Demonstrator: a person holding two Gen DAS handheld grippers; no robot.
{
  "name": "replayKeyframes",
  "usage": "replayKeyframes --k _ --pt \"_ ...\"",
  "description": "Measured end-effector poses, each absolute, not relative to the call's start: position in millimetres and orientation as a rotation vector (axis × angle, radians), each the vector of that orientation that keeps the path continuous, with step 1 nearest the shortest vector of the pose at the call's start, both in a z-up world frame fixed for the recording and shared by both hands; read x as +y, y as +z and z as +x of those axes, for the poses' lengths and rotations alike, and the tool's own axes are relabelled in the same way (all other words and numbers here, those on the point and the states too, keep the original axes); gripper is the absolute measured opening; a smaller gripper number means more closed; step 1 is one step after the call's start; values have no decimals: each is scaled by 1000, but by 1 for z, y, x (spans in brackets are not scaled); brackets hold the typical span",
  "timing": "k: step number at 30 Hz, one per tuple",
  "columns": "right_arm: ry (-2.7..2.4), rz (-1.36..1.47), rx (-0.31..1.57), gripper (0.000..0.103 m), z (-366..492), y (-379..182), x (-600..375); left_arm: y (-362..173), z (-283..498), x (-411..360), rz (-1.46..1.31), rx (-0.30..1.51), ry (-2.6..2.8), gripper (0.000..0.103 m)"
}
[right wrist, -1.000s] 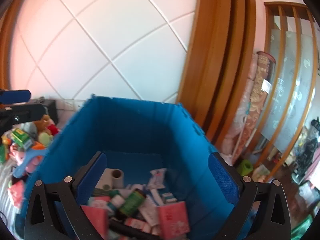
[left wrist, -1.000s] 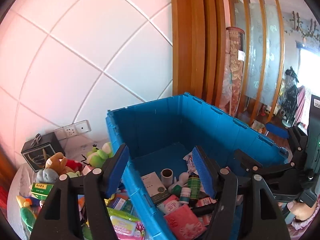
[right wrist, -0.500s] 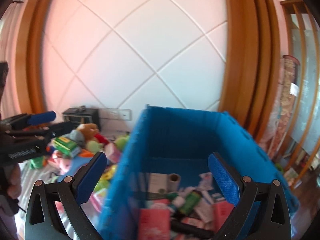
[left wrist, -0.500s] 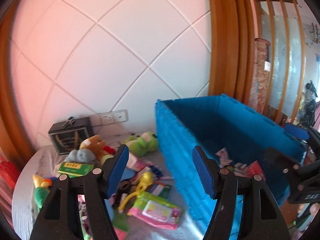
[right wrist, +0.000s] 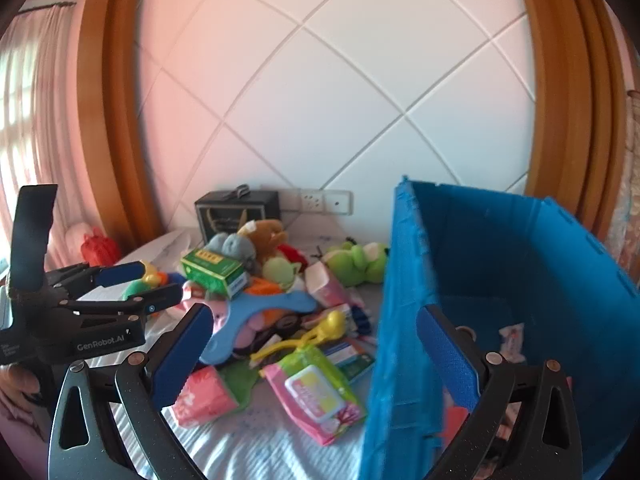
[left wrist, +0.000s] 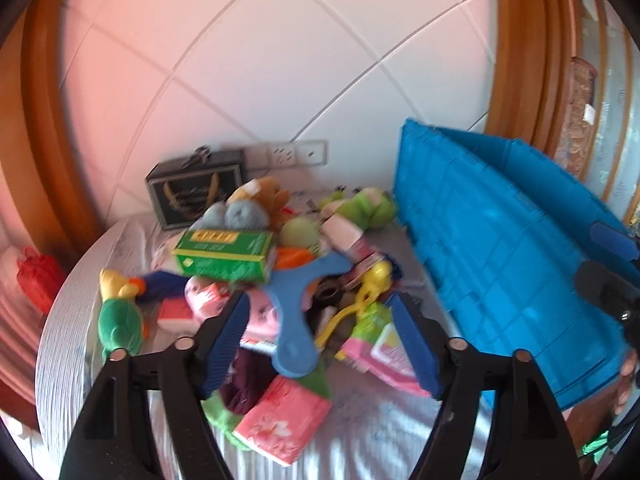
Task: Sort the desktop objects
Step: 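Withdraw both tools from the crate back to the pile, then grasp a pink tissue pack with the left tool while the right tool grasps the pink wipes pack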
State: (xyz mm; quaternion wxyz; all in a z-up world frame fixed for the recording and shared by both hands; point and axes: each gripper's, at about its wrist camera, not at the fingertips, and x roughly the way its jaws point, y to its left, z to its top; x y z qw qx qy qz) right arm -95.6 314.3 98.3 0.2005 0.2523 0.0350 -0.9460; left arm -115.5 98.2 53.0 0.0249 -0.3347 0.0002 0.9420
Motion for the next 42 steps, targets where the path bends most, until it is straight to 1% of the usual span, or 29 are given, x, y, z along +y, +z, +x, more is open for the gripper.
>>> replayKeyframes --k 8,11,17,24,25,26,28,29,30,31,33,35,42 --pt "-2527 863 140 103 -108 39 273 -37 -110 43 -1294 -54 2857 77" --pt "-2557 846 298 103 -106 21 252 -77 -107 34 -1408 -62 2780 77" --pt "-2389 956 290 103 -122 -24 220 -123 -107 32 -1511 -69 2688 77" --pt "-2343 1224 354 103 -164 -104 217 -161 -132 59 -1612 61 2567 77" --pt "-2347 1240 364 103 -169 -113 219 -165 -135 63 -1623 100 2568 79" --pt "-2351 1256 379 103 -172 -119 220 -167 -138 67 -1609 135 2578 86" --pt "-2354 1295 392 103 -180 -130 224 -170 -147 75 -1598 166 2574 93" --pt "-2356 1311 396 103 -184 -135 225 -173 -152 77 -1611 170 2570 99" --pt "-2357 1327 403 103 -188 -140 225 -178 -160 79 -1631 167 2560 102" --pt "-2358 1338 414 103 -193 -145 225 -183 -166 79 -1654 146 2545 103" --pt "-2370 1366 464 103 -202 -155 223 -191 -176 72 -1685 24 2523 103" --pt "-2374 1376 497 103 -207 -163 221 -193 -180 66 -1687 -49 2518 103" --pt "-2374 1459 608 103 -225 -196 221 -197 -178 70 -1682 -43 2523 103"
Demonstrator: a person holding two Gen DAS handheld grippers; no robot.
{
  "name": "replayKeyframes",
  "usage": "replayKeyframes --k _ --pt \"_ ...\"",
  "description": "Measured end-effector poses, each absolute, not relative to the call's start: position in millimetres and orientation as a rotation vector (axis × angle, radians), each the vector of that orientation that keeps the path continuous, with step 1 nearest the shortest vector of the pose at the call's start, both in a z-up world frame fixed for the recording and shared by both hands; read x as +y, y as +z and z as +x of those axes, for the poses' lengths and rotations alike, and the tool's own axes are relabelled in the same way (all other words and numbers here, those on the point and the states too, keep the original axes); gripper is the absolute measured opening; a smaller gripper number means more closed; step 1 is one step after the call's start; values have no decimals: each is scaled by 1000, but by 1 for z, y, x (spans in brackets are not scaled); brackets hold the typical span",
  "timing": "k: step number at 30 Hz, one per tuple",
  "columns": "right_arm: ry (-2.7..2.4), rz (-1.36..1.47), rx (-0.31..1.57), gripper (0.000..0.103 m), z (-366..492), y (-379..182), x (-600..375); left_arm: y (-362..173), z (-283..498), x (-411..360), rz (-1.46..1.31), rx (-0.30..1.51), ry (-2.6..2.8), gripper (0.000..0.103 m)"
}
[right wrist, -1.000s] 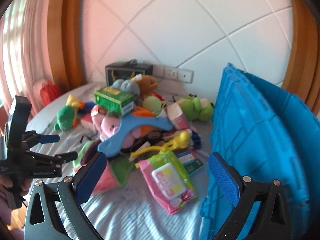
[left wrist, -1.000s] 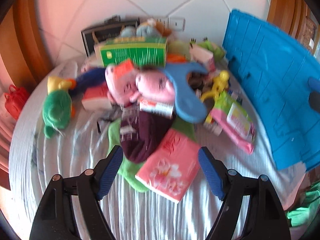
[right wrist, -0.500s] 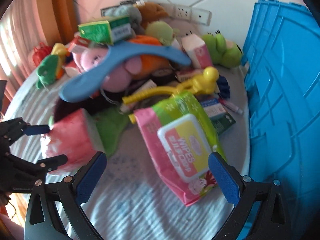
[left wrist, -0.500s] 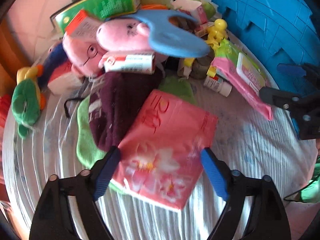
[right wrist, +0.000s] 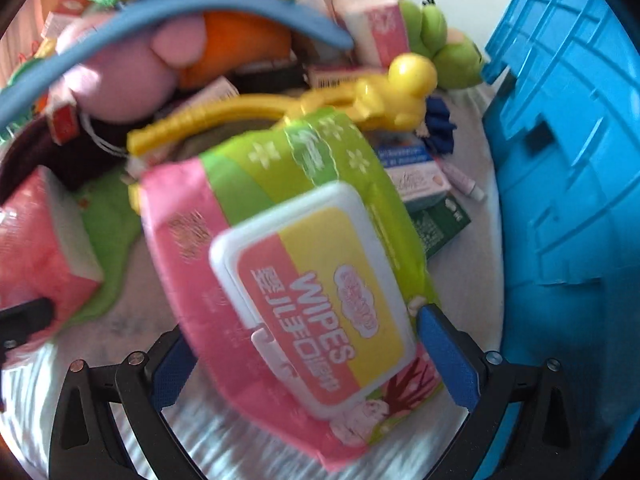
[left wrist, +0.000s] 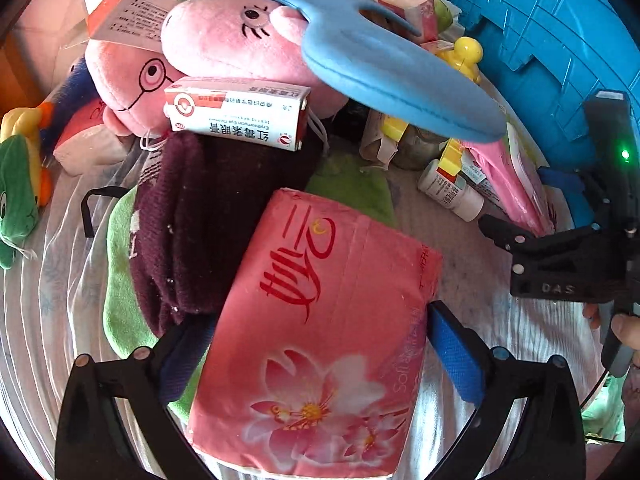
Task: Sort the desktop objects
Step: 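Grasp a pink tissue pack with the left tool while the right tool grasps the pink wipes pack, then carry the tissue pack and wipes pack into the blue crate and release them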
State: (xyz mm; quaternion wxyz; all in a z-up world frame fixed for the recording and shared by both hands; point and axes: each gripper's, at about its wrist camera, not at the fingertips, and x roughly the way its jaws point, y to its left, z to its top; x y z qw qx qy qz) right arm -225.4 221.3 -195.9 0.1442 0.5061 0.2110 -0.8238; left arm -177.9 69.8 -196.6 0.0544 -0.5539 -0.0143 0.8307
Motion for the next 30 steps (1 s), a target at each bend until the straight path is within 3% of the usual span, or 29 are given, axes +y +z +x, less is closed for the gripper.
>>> replayKeyframes --k 4,6,7,11,13,16,22,30 --pt "-2415 1450 661 103 -231 -204 225 -197 -176 76 -1688 -11 2549 102" --pt "-2427 1452 601 100 -231 -201 230 -194 -173 75 -1678 -34 2565 95" --pt "-2436 1449 570 84 -230 -197 233 -193 -171 74 -1674 -46 2570 93" --pt "-2436 1423 555 63 -217 -184 235 -188 -162 71 -1664 -81 2584 85" --pt "-2427 1406 548 46 -208 -176 234 -185 -155 71 -1657 -90 2584 84" --pt "-2405 1354 536 33 -189 -159 231 -178 -140 72 -1633 -103 2609 83" --pt "-2352 1270 428 22 -156 -129 221 -147 -110 72 -1503 -90 2717 83" --pt "-2362 1107 366 20 -133 -87 218 -100 -93 59 -1334 -79 2860 83"
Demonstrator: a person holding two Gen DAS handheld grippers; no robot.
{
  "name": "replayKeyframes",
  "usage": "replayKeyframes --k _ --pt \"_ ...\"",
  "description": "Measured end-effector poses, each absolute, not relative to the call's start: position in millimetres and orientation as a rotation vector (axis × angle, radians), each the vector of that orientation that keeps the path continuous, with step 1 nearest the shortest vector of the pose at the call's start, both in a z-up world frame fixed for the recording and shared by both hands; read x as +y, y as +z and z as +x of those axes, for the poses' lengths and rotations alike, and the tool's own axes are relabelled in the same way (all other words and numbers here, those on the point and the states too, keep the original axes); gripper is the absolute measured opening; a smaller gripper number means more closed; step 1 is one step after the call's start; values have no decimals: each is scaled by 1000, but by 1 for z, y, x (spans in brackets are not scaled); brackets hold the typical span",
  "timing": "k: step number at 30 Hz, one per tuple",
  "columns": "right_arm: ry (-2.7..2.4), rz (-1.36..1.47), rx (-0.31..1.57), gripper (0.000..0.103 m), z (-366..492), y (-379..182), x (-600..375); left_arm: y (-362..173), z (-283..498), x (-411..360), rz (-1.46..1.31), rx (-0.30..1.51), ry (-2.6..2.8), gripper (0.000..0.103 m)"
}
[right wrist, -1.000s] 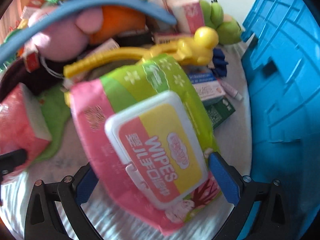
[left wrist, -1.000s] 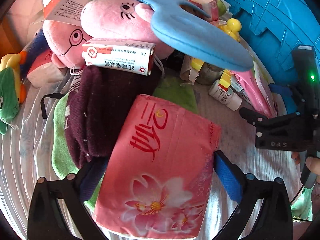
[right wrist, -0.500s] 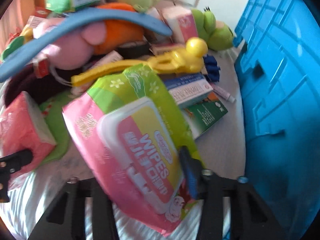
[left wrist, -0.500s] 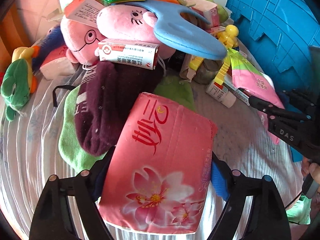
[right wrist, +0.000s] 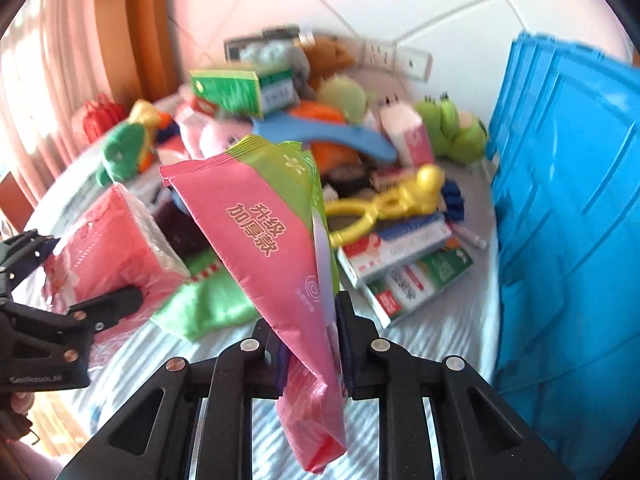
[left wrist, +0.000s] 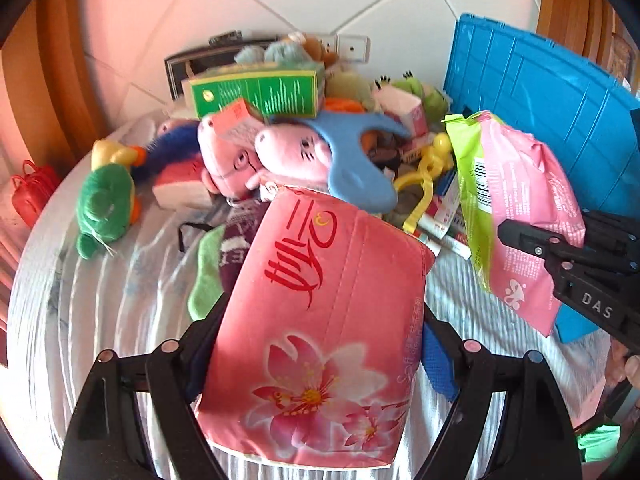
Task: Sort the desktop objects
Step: 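Carry the tissue pack and wipes pack into the blue crate and release them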
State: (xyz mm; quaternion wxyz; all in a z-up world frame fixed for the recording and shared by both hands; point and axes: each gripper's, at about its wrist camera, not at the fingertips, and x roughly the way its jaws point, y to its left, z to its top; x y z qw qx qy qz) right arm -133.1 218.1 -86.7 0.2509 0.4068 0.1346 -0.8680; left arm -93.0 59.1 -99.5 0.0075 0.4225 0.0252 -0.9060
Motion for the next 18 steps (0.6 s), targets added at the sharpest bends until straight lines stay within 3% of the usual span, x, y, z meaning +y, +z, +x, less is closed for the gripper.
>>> replayKeyframes --k 18 --pt "-2526 667 245 20 -79 56 249 11 -83 79 906 91 -3043 83"
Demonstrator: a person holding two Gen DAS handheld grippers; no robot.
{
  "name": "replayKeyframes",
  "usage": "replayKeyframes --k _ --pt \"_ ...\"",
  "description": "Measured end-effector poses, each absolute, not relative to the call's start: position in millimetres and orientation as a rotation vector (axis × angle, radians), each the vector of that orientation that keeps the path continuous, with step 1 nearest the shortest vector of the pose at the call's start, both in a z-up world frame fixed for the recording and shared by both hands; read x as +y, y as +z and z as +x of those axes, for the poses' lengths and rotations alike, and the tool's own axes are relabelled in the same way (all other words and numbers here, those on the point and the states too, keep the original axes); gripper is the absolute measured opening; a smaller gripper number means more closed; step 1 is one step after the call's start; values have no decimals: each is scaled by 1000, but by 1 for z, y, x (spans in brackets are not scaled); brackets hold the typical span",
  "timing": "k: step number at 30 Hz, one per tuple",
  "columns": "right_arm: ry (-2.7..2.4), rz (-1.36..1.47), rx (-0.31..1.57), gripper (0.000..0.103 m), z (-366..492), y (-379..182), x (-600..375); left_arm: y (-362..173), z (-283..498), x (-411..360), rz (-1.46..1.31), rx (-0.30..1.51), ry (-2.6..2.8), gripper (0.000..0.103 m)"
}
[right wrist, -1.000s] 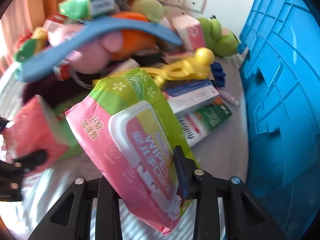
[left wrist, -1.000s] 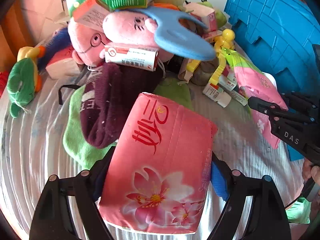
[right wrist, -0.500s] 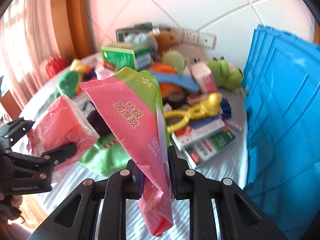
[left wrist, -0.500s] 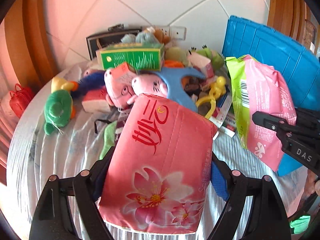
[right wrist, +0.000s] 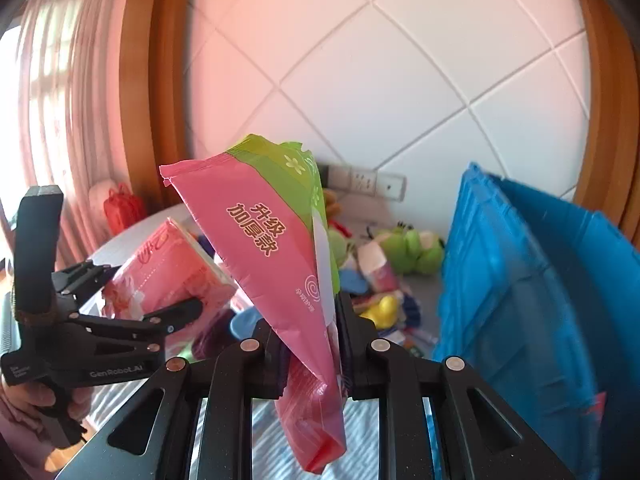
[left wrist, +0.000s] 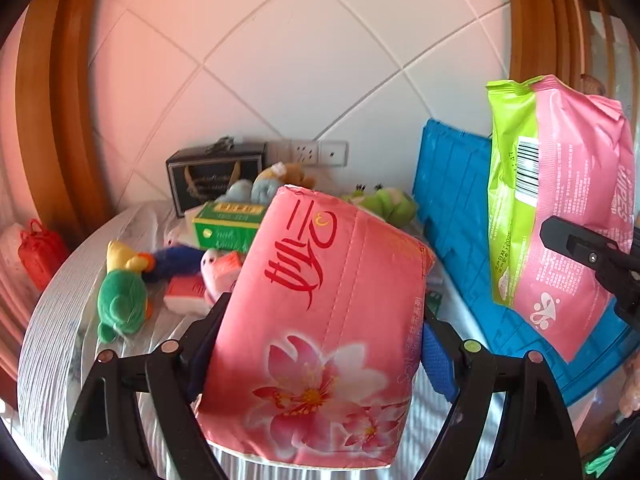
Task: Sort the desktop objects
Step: 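Carry the tissue pack and wipes pack into the blue crate and release them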
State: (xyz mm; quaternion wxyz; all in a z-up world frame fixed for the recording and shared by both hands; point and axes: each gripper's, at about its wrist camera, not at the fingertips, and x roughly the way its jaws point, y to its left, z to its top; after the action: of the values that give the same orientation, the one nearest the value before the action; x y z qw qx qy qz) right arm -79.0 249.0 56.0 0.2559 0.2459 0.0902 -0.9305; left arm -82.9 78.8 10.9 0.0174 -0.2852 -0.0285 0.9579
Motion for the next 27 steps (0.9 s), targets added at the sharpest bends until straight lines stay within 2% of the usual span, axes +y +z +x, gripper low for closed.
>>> replayKeyframes --k 14,27 --pt "-2770 403 102 20 -54 134 351 91 -99 179 -618 -21 2852 83" --pt "-3073 454 81 20 -83 137 483 133 -118 317 -574 68 2681 84"
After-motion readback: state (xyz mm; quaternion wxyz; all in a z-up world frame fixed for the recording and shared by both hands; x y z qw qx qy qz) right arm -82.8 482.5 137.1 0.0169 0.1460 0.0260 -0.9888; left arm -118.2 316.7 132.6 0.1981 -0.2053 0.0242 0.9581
